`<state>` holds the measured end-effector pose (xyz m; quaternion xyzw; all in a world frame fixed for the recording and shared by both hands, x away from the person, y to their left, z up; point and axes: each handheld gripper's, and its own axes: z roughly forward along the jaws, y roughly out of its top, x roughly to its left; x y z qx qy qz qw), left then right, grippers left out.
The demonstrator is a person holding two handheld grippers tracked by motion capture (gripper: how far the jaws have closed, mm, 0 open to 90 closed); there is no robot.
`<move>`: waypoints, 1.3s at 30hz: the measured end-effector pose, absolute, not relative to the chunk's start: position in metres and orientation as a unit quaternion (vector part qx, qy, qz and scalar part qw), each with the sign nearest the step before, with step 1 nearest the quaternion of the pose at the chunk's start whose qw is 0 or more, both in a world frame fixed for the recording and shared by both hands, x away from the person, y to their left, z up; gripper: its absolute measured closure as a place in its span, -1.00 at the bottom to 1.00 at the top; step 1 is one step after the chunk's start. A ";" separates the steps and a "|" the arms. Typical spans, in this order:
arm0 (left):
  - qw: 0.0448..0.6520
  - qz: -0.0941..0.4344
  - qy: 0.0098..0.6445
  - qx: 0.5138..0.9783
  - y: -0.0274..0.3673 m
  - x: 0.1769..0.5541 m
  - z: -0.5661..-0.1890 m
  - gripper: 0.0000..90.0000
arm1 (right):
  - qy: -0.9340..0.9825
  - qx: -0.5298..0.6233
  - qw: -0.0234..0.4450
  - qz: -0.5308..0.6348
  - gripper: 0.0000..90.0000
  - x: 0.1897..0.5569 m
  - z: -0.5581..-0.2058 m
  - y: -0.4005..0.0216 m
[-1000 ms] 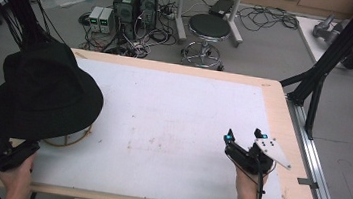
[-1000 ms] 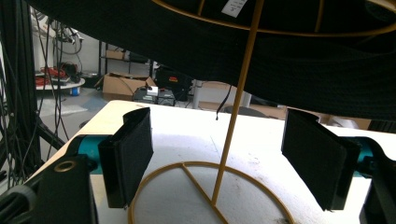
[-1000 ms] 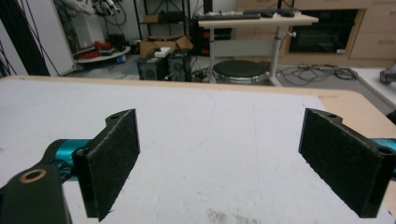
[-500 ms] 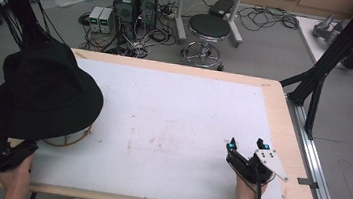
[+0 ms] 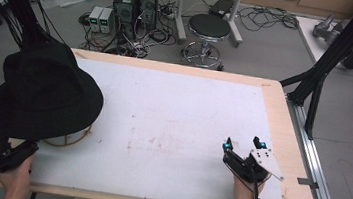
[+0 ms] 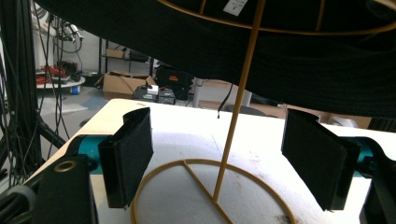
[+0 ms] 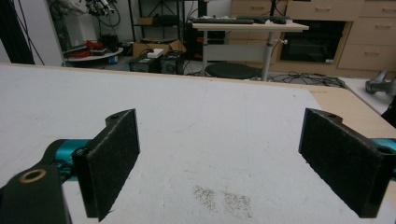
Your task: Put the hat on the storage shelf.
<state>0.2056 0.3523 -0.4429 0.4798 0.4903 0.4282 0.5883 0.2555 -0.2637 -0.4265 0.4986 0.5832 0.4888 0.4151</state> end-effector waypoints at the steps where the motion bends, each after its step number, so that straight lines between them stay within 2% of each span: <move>1: 0.589 0.428 0.490 0.479 0.352 0.206 -0.443 -0.44 | 0.584 0.498 0.416 0.489 -0.74 0.255 -0.426 -0.264; 39: 0.592 0.421 0.499 0.472 0.356 0.207 -0.444 -0.44 | 0.587 0.510 0.400 0.485 -0.74 0.257 -0.431 -0.268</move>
